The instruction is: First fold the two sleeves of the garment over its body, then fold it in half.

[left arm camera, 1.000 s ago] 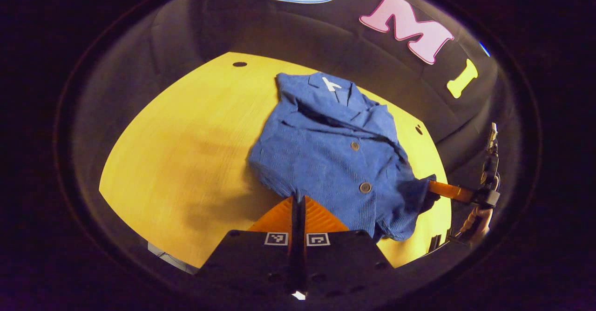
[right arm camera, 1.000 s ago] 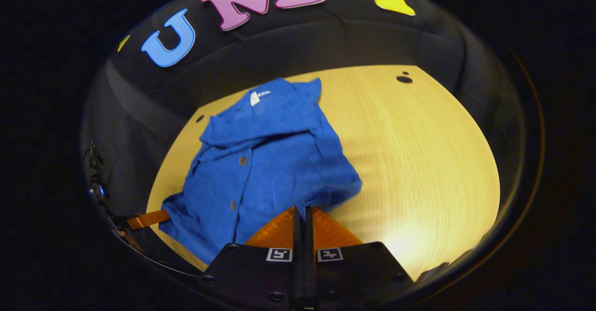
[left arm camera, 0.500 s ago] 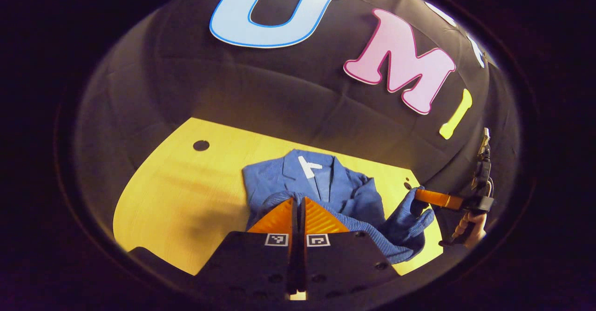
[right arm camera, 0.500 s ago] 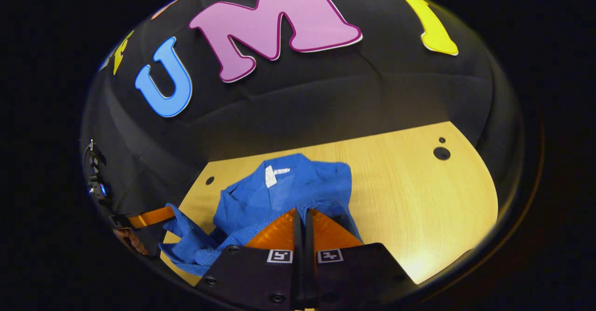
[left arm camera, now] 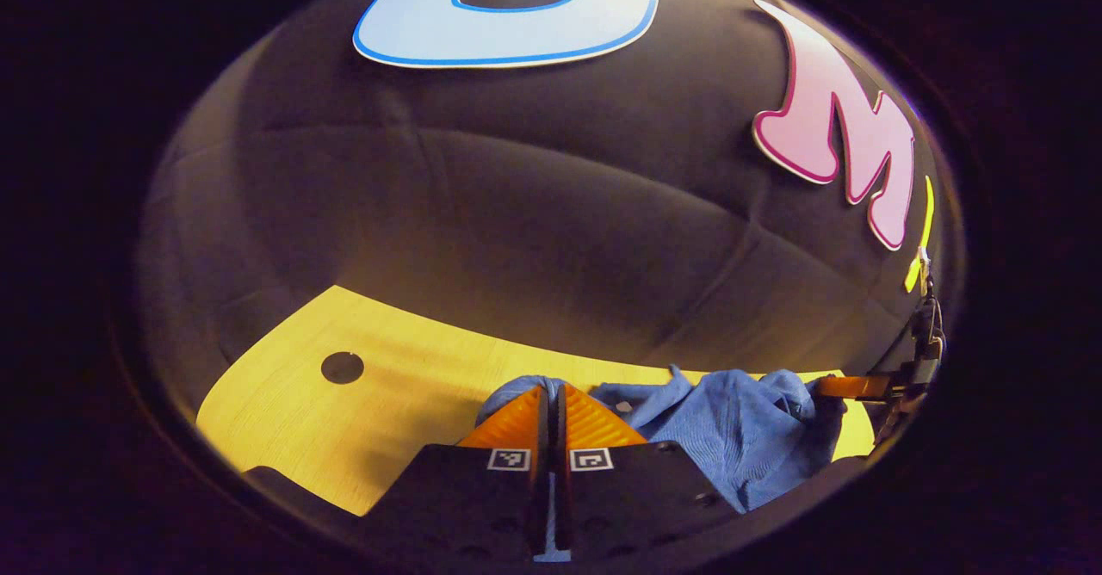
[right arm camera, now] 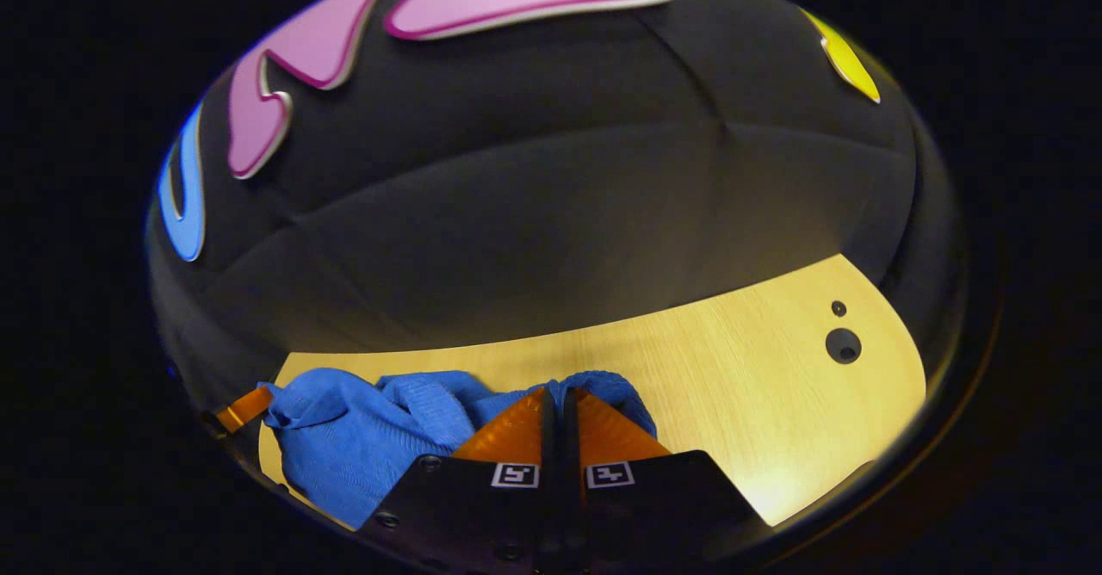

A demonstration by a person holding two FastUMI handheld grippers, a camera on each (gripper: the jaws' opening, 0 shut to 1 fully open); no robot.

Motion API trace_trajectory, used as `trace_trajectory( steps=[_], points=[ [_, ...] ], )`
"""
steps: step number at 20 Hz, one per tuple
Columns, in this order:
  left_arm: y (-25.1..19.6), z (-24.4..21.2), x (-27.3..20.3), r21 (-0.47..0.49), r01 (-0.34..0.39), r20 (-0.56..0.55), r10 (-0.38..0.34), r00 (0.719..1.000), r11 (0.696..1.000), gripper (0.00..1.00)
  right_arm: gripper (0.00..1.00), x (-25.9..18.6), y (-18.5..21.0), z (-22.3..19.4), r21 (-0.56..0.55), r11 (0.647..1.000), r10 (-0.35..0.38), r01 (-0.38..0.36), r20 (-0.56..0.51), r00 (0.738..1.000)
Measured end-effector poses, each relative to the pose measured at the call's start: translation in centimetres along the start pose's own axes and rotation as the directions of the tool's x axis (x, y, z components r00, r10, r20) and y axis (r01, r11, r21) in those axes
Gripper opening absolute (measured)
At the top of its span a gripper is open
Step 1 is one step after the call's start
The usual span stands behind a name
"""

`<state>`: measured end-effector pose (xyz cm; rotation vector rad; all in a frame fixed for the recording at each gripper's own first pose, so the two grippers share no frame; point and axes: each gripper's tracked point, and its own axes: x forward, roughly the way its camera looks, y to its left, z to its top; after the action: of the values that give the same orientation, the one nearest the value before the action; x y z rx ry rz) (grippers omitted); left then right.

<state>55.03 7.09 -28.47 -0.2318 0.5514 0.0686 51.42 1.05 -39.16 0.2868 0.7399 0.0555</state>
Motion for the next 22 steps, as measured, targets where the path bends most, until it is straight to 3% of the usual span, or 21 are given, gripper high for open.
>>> trace_trajectory(
  steps=[1, 2, 3, 5, 7, 9, 11, 13, 15, 19, 22],
  points=[
    [0.0, 0.3, 0.0, 0.021, -0.028, 0.009, 0.028, 1.000, 0.999, 0.02, 0.12, 0.7, -0.2, -0.8, -0.002, 1.000, -0.019, 0.019, -0.010, 1.000],
    [-0.2, 0.3, -0.1, 0.038, -0.042, 0.004, 0.041, 0.999, 0.998, 0.12, 0.20, 0.6, -0.9, -1.0, -0.030, 0.998, -0.055, 0.055, -0.024, 0.998],
    [-0.4, -0.3, -1.3, 0.061, -0.048, -0.039, 0.050, 0.998, 0.997, 0.37, 0.36, 0.1, -1.6, -1.9, -0.084, 0.994, -0.069, 0.066, -0.041, 0.997],
    [-1.9, 0.1, -4.1, 0.080, -0.046, -0.043, 0.049, 0.998, 0.996, 0.87, 0.68, -2.5, -1.8, -1.6, -0.148, 0.987, -0.064, 0.067, 0.026, 0.998],
    [-3.7, 1.1, -8.4, 0.110, -0.045, 0.015, 0.044, 0.999, 0.993, 0.85, 1.00, -6.9, -0.9, 0.0, -0.159, 0.986, -0.026, 0.050, 0.152, 0.988],
    [-4.9, 1.6, -14.3, 0.124, -0.023, 0.120, 0.008, 0.993, 0.992, 0.85, 0.99, -13.0, -0.3, 2.1, -0.168, 0.985, 0.012, 0.040, 0.299, 0.954],
    [-6.4, 1.7, -21.4, 0.106, 0.026, 0.215, -0.049, 0.975, 0.994, 0.84, 0.98, -20.1, 0.3, 4.1, -0.153, 0.988, 0.038, 0.036, 0.457, 0.889],
    [-7.7, 2.0, -28.3, 0.095, 0.059, 0.357, -0.089, 0.930, 0.994, 0.84, 0.97, -26.8, 1.2, 3.9, -0.154, 0.988, 0.087, -0.001, 0.555, 0.828],
    [-7.8, 0.2, -34.5, 0.095, 0.092, 0.411, -0.123, 0.903, 0.991, 0.82, 0.97, -33.0, 1.8, 2.9, -0.160, 0.987, 0.114, -0.019, 0.610, 0.784],
    [-8.5, -2.9, -47.2, 0.114, 0.123, 0.478, -0.163, 0.863, 0.986, 0.81, 0.97, -44.3, 2.4, -1.8, -0.197, 0.980, 0.139, -0.009, 0.659, 0.739],
    [-8.0, -4.6, -55.1, 0.080, 0.121, 0.516, -0.145, 0.844, 0.989, 0.81, 0.96, -52.0, 2.5, -6.2, -0.182, 0.983, 0.147, -0.031, 0.668, 0.730]
  ],
)
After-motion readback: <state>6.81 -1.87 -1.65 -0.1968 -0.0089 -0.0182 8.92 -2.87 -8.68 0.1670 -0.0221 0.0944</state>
